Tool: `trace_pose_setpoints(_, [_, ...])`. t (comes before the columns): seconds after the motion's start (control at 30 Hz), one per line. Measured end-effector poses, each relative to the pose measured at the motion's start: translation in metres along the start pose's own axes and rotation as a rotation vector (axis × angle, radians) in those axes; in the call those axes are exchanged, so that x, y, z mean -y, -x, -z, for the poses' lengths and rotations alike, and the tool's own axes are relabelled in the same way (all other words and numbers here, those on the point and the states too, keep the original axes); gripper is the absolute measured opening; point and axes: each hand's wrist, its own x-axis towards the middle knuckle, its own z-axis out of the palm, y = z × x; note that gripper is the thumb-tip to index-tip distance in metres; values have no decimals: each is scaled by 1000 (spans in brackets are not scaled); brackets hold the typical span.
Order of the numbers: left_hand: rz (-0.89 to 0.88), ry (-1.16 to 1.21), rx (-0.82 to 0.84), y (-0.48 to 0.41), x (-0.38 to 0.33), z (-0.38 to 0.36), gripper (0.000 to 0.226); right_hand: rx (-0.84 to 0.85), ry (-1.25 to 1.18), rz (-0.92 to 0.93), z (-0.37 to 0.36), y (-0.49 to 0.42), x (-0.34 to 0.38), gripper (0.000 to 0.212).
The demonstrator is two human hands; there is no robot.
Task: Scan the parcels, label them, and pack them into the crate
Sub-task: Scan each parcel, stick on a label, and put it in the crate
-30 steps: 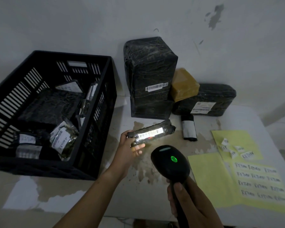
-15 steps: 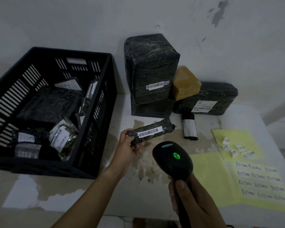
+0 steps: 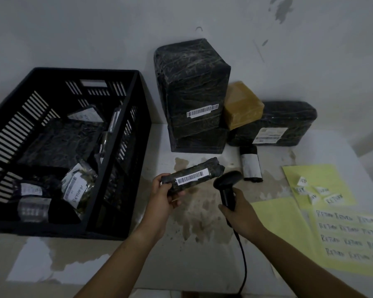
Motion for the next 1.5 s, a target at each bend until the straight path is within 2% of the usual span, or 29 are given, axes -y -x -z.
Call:
trace_pose_setpoints(0.23, [4,-17,3,-1,3,-7,20,-19,110,-12,-27,-46,-23,64])
trace_pose_setpoints(0.43, [27,-5,2,-3,4,-12,20,16,213,0,-46,-48,-35,64])
trace_pose_setpoints(0.73, [20,-42,-15,-3,8,-34,22,95,235,12,-34,-43,-44,78])
trace_pose_setpoints(0.9, [42,-87,-10,5,21,-57,21,159,200,93,3,-12,-67,91])
trace_pose_setpoints(1.13, [85,-58,-42,27,61,-101,18,223,98,35,93,55,-152,79])
trace_pose_setpoints(1.33, [100,6,-64,43,101,-150,23,103,66,-75,164,72,-214,66])
trace_pose_setpoints(1.5, [126,100,-99,47,119,-189,21,-51,55,16,219,37,-235,60])
